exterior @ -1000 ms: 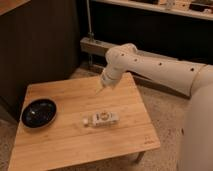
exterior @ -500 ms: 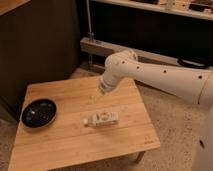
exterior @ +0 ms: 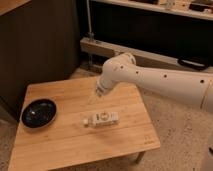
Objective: Place the bottle in the ceramic bowl
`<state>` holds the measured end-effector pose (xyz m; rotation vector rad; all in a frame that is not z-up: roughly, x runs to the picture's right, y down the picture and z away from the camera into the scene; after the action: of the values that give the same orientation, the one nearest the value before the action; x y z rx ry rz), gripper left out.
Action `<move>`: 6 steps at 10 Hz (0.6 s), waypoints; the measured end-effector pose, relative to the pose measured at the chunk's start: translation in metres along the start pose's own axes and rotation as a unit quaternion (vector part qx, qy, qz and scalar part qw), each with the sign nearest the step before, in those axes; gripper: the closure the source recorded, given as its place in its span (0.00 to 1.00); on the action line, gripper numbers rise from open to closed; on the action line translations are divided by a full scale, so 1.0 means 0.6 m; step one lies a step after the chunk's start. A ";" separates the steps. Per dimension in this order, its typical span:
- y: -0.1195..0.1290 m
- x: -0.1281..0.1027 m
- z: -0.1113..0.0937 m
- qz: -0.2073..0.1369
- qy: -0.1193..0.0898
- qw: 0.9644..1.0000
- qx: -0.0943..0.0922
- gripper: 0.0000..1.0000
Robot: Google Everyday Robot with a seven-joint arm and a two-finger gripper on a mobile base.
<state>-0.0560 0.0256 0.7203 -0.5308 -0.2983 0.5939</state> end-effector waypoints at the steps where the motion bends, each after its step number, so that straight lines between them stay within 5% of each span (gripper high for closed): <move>1: 0.016 -0.008 0.006 -0.061 -0.013 0.998 0.003 0.35; 3: 0.040 -0.025 0.013 -0.114 -0.030 0.993 0.004 0.35; 6: 0.042 -0.027 0.014 -0.120 -0.032 0.992 0.004 0.35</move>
<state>-0.0836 0.0370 0.7114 -0.4611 -0.4138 0.3796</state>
